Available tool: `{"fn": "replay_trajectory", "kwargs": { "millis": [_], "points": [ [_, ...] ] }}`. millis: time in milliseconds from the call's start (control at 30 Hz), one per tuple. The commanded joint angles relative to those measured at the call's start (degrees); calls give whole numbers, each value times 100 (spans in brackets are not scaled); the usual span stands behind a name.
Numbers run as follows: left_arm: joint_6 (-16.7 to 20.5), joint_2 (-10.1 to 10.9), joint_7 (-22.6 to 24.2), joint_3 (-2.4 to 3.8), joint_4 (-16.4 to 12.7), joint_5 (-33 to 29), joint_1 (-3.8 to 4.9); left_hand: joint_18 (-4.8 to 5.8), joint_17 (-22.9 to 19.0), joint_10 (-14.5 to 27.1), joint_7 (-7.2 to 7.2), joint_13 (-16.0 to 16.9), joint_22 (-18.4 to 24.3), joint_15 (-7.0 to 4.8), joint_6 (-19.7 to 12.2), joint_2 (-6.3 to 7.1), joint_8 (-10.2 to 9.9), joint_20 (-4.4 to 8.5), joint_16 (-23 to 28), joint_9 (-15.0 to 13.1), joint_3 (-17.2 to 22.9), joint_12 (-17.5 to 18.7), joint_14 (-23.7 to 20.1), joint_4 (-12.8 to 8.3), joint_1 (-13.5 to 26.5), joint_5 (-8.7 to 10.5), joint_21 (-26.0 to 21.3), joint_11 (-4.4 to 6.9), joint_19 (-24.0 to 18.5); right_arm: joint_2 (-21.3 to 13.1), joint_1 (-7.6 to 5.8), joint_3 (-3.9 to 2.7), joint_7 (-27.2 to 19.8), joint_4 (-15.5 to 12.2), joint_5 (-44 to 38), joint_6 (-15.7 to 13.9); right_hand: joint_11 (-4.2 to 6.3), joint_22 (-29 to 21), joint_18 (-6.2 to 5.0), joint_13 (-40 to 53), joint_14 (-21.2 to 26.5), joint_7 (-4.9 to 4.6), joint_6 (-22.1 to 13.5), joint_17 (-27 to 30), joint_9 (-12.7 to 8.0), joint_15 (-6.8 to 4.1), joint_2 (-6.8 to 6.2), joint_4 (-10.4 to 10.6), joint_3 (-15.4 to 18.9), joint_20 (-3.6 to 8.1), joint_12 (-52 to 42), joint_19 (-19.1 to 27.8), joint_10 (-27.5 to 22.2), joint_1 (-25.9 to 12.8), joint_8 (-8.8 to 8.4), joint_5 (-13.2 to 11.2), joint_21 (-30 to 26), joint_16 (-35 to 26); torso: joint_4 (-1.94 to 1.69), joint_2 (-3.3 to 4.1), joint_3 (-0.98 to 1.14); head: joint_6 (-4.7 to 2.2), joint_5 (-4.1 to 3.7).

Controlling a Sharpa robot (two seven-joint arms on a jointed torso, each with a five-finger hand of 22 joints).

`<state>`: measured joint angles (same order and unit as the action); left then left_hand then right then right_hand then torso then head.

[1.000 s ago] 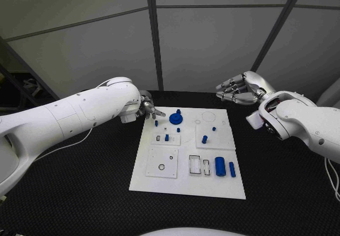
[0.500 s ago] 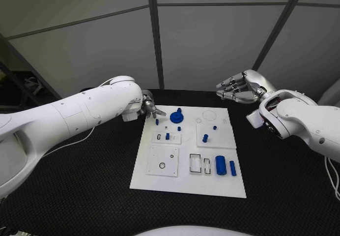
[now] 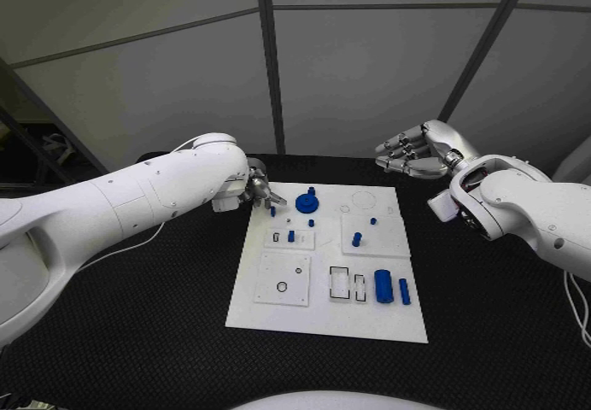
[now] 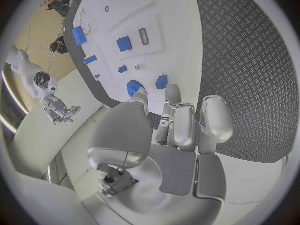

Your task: Assemble the parts on the task board

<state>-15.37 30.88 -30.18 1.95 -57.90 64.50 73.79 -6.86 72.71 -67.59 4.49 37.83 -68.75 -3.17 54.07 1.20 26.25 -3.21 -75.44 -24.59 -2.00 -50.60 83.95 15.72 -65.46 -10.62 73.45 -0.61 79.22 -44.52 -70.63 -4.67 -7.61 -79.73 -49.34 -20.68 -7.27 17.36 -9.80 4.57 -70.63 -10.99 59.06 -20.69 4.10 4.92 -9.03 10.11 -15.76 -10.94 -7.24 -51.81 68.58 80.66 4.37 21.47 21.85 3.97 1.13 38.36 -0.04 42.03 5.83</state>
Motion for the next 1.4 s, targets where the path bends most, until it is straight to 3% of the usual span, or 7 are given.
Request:
{"fn": "replay_trajectory", "kwargs": {
  "millis": [33,700,900,1100,1400],
  "points": [
    [-175,-13,-34,1,4,93,5,192,10,1,-1,8,-14,-11,46,-3,22,11,-39,7,-27,-34,133,-9,-83,-32,18,35,39,5,-10,-4,-23,-4,-7,37,-1,-5,-56,-5,36,-19,-34,5,-3,-9,8,-13,28,-50,24,-4,-36,-33,-22,31,-40,-36,0,-1,-2,4,5],
    [-342,-35,-41,-4,6,96,-12,207,66,-74,-54,43,-93,-51,179,-144,78,46,-95,46,12,-130,165,-94,-316,-23,67,83,82,15,-10,-3,-13,10,-7,56,4,-14,-59,-8,36,-15,-27,13,1,-12,25,-21,17,-52,21,-11,-34,-17,-16,44,-54,-33,2,0,-1,21,7],
    [-310,-37,-41,-4,10,74,-13,212,76,-91,-71,28,-116,-66,202,-271,81,61,-106,73,107,-143,173,-159,-467,2,78,101,94,17,-10,-3,-12,13,-7,57,5,-17,-60,-9,36,-14,-25,16,1,-13,32,-25,12,-52,20,-14,-33,-10,-14,49,-58,-32,-2,1,0,31,2],
    [-290,-41,-39,-4,9,-10,-15,213,80,-94,-105,-10,-131,-93,197,-435,72,87,-112,115,392,-136,177,-356,-804,82,76,133,98,21,-10,-3,-10,18,-7,61,7,-20,-61,-10,36,-13,-25,19,2,-14,35,-30,7,-52,20,-16,-33,-3,-13,56,-62,-32,1,-1,1,39,-1],
    [-262,-37,-35,-4,6,-105,-18,215,92,-103,-119,-75,-163,-123,160,-481,66,124,-123,170,1178,-98,185,-724,-1217,127,73,156,106,20,-10,-3,-5,22,-7,63,8,-23,-62,-11,36,-12,-24,22,3,-15,40,-35,2,-52,19,-19,-32,4,-12,65,-66,-31,-2,1,1,46,-1]
  ]
}}
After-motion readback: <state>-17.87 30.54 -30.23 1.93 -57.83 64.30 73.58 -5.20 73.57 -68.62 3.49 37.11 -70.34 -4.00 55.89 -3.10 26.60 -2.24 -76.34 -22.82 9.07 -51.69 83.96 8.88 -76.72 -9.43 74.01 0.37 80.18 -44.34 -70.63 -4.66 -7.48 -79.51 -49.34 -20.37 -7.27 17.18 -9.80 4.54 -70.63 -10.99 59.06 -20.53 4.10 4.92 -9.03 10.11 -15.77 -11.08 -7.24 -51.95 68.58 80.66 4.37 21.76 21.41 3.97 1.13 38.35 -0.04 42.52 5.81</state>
